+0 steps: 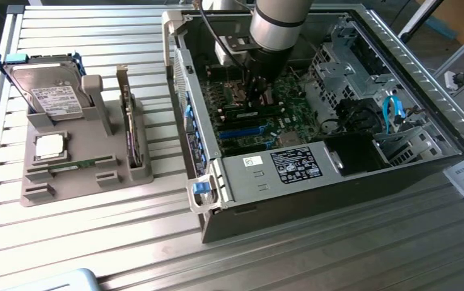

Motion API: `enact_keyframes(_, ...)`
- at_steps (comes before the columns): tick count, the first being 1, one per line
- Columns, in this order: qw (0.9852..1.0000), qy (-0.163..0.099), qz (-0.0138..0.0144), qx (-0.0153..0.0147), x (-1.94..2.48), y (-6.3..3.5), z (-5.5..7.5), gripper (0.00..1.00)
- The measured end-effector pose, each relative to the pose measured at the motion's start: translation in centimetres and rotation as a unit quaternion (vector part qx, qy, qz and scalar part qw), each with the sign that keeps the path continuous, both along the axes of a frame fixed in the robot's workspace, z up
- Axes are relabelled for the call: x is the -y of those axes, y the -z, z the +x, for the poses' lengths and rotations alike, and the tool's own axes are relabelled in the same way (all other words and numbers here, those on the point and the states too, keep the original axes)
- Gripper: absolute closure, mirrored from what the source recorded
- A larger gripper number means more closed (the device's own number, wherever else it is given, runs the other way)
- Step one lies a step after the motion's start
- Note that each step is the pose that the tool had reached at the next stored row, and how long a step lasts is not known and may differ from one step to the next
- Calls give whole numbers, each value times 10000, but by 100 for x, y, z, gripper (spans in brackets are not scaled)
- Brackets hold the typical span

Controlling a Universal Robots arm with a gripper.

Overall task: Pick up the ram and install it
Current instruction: 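Press down the ram until it locks into place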

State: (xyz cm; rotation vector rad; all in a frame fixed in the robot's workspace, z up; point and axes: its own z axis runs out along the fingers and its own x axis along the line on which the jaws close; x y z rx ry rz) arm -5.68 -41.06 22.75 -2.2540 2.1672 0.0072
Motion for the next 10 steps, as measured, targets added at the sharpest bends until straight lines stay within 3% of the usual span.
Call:
enact_keyframes(3,10000,0,7,6,-3,-36,2,90)
enact_keyframes(6,10000,0,-8,0,0,-136,0,90)
enact_keyframes(10,10000,1,-10,1,-3,-147,-13,90)
